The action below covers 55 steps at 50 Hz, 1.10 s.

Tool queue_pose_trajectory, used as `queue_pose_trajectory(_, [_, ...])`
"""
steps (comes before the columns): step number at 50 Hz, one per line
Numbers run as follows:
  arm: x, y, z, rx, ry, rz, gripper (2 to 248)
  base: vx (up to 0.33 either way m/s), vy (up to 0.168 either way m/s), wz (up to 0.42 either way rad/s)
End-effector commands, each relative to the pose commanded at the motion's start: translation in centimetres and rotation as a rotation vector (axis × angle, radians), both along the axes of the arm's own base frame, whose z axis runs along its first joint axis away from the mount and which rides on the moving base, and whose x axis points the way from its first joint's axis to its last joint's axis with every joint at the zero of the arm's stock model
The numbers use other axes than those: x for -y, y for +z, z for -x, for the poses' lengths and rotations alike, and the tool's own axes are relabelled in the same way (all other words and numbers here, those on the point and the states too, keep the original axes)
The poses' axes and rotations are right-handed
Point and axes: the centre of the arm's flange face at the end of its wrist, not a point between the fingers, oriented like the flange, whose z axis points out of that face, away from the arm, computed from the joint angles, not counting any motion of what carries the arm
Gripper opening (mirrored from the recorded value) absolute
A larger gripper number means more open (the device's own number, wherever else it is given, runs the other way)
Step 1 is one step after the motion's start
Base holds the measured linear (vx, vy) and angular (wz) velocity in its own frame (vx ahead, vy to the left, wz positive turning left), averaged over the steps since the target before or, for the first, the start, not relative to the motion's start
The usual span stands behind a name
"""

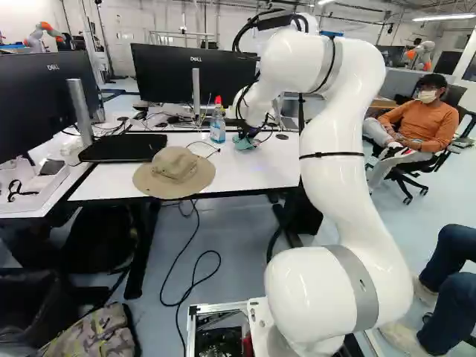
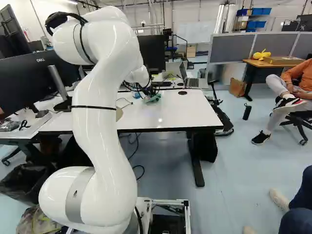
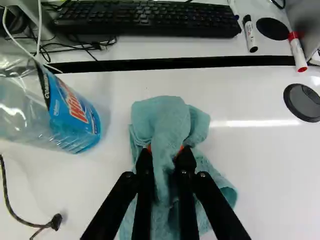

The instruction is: Clean the table with the green towel

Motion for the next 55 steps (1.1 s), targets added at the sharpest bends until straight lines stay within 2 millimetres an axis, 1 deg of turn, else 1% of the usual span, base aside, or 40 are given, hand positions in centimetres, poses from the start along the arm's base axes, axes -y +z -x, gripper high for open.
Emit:
queue_pose_trajectory(13, [0.1, 0.2, 2.3, -0.020, -0.002, 0.000, 52, 0.000, 0.000, 0.000])
queue_pose_trajectory(24, [1.4, 0.4, 3.4, -0.030, -0.022, 0.000, 52, 0.000, 0.000, 0.000])
queue_pose_trajectory(42, [4.6, 0.3, 3.3, -0.028, -0.070, -0.001, 52, 0.000, 0.000, 0.000])
queue_pose_trajectory(55, [6.3, 0.2, 1.9, -0.015, -0.095, -0.001, 52, 0.000, 0.000, 0.000])
